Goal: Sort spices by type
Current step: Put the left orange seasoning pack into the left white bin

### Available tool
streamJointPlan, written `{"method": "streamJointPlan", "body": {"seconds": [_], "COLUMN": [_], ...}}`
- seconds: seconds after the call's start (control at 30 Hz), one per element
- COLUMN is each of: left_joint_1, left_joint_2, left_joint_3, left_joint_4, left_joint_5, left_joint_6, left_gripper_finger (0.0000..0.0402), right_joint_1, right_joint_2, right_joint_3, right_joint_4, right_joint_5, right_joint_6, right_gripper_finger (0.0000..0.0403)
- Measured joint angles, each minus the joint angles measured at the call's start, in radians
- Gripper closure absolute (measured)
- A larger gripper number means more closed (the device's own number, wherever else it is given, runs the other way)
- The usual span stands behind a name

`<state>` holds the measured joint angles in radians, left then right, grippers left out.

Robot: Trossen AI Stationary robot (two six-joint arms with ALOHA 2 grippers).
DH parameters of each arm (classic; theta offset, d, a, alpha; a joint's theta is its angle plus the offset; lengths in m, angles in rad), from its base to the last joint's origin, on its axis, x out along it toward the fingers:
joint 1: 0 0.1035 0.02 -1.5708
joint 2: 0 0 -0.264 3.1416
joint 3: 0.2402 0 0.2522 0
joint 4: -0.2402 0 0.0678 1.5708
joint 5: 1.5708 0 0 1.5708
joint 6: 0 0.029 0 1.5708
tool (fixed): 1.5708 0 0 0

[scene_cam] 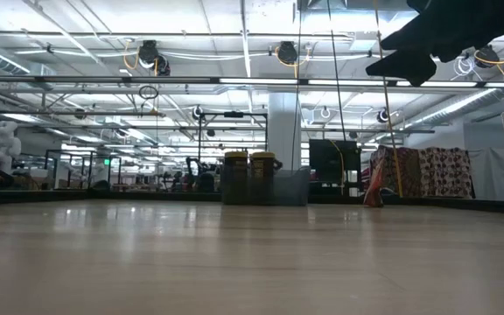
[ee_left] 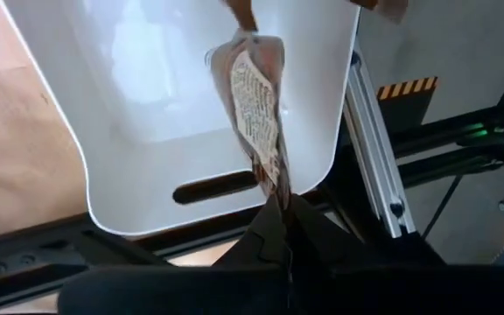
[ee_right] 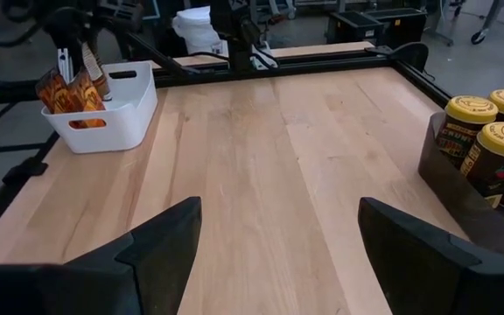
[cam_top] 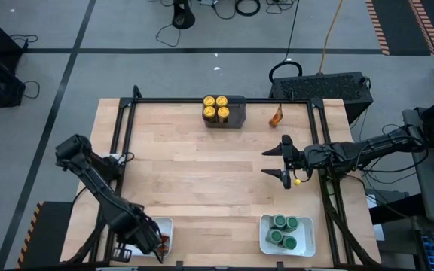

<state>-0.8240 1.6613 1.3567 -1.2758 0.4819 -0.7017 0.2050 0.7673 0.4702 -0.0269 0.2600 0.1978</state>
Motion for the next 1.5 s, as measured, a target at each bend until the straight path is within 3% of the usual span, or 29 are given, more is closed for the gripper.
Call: {"method": "streamJointPlan", "body": {"seconds": [1.17, 1.5], "left_joint_1": [-0.023, -0.022], "left_joint_2": [0.011, 0.011], "left_joint_3": [0.000, 0.000], "left_joint_4": [0.032, -0.051], "left_joint_5": [0.000, -0.001], "left_joint_6": [0.002, 0.098], "left_gripper_finger": [0.0402, 0.0402], "right_joint_1": [0.000, 0.000], "right_joint_2": [0.000, 0.000], "right_joint_3": [0.000, 0.000], "right_joint_4": [0.000, 0.000], "right_joint_5": [0.000, -0.001], "right_joint_6": [-0.027, -0.031], "right_gripper_finger": [0.0111, 0.0111]}}
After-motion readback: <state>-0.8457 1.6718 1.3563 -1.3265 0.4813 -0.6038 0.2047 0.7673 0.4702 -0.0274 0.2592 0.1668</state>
